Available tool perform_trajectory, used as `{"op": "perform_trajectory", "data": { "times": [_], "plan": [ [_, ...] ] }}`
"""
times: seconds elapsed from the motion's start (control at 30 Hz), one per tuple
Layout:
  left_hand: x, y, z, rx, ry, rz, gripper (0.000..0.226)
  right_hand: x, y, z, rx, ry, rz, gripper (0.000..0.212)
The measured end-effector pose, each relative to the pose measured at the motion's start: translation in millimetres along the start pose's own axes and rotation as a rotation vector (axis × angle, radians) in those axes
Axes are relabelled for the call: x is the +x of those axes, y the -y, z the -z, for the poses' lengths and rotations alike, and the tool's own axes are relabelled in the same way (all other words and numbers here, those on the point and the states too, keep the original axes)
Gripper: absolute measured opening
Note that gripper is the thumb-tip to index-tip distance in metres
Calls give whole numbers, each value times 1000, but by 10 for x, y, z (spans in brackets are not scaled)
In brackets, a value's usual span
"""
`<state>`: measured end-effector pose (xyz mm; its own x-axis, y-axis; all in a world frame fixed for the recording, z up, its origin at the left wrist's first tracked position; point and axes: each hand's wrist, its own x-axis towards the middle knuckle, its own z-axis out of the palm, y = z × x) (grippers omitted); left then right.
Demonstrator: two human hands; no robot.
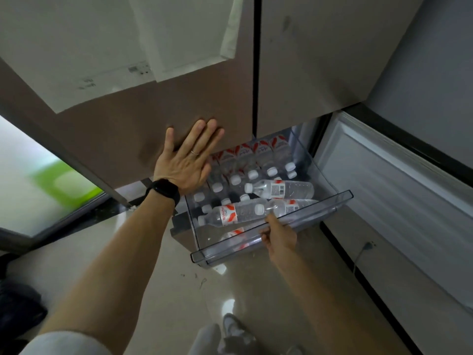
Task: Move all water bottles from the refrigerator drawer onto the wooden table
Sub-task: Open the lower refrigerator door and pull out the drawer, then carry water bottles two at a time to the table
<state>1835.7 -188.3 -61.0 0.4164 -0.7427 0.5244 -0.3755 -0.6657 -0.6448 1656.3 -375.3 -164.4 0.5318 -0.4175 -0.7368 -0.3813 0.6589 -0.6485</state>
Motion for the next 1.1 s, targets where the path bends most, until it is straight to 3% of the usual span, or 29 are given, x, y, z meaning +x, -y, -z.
{"op": "perform_trajectory", "data": {
  "times": [0.4,0.53,0.67,0.83,0.93,1.03,1.1],
  "plan": [
    [1,-10,38,-27,19,44,73,-67,-9,136,-92,80,71,19],
    [-5,-23,123,-151,56,60,74,-3,50,255,-365,114,56,35],
    [1,-298,332,-429,160,186,77,-17,215,445,-687,248,137,55],
    [-140,-1070,638,-958,439,325,59,37,525,658,-1231,279,321,27],
    [-120,-1424,687,-1276,876,666,50,121,897,629,-1268,361,434,13],
    [15,-1660,525,-1496,1167,1073,60,426,1231,414,-1416,407,594,22],
    [95,-1773,423,-1494,1307,1146,71,674,1317,265,-1442,410,614,21]
  ]
}}
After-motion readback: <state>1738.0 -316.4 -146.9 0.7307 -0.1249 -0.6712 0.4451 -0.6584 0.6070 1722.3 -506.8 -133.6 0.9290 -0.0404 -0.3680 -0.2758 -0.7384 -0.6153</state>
